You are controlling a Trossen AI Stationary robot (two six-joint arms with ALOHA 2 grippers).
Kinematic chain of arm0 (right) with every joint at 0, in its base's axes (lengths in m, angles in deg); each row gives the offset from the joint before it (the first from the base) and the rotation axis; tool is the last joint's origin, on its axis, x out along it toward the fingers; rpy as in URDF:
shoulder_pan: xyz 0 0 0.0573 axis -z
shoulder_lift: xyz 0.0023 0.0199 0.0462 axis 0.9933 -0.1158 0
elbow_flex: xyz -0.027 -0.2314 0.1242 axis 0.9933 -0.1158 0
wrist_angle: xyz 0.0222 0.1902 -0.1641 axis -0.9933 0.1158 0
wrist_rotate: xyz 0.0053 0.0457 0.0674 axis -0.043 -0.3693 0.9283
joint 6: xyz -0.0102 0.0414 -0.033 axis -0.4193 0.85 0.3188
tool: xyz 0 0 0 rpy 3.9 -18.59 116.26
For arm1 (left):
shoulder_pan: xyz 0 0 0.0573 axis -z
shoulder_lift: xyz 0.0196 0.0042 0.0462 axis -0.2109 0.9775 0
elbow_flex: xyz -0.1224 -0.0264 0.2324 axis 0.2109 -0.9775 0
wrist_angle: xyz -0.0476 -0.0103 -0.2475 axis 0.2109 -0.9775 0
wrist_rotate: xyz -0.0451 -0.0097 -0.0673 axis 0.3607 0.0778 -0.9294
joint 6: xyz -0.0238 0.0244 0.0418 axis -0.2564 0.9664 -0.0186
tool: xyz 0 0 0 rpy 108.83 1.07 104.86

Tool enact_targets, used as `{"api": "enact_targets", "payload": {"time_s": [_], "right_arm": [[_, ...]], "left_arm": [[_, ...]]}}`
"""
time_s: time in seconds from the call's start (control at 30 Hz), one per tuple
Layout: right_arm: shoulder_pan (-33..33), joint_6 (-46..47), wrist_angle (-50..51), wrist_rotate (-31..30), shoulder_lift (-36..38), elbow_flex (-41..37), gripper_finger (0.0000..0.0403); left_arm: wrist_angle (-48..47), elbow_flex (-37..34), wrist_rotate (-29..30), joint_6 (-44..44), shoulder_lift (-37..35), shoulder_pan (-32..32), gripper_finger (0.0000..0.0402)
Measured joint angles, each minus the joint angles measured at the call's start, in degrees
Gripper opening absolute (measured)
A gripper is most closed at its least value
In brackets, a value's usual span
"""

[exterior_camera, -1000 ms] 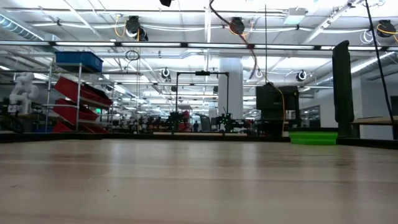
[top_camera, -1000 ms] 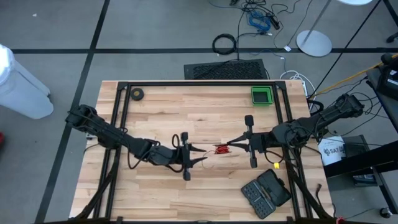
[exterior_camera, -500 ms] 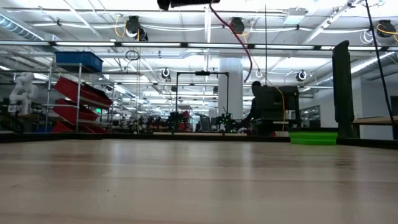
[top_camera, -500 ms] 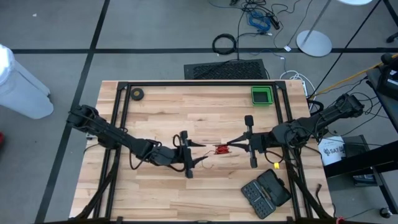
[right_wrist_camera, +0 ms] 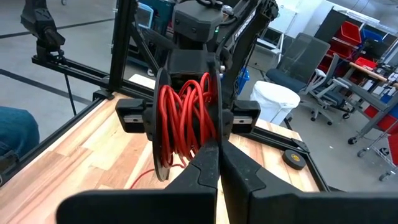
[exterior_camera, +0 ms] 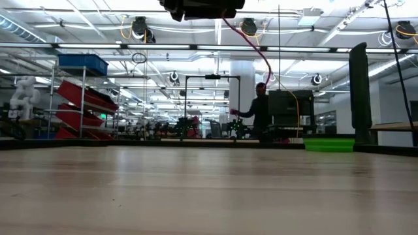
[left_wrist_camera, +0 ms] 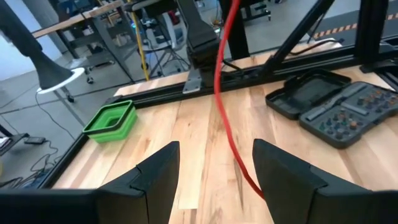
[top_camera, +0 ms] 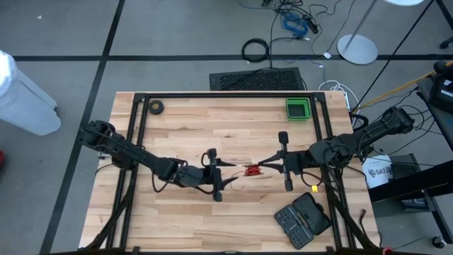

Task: Coil cords
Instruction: Uncoil the red wire from the spool

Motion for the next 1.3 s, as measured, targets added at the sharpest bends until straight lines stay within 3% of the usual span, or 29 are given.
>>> {"api": "enact_targets", "payload": {"time_s": [0.27,0.9,1.3], "right_arm": [[0.0,-0.02,0.09,0.0,0.0,0.0,0.0],[0.0,-0.02,0.39,0.0,-0.02,0.0,0.0],[0.02,-0.02,0.46,0.0,-0.02,0.0,0.0]], "left_arm": [[0.09,0.0,-0.17,0.04,0.0,0.01,0.0201],[-0.09,0.0,-1.9,0.63,0.0,-0.16,0.0067],[-0.11,-0.02,-1.88,1.99,0.0,-0.21,0.002]]}}
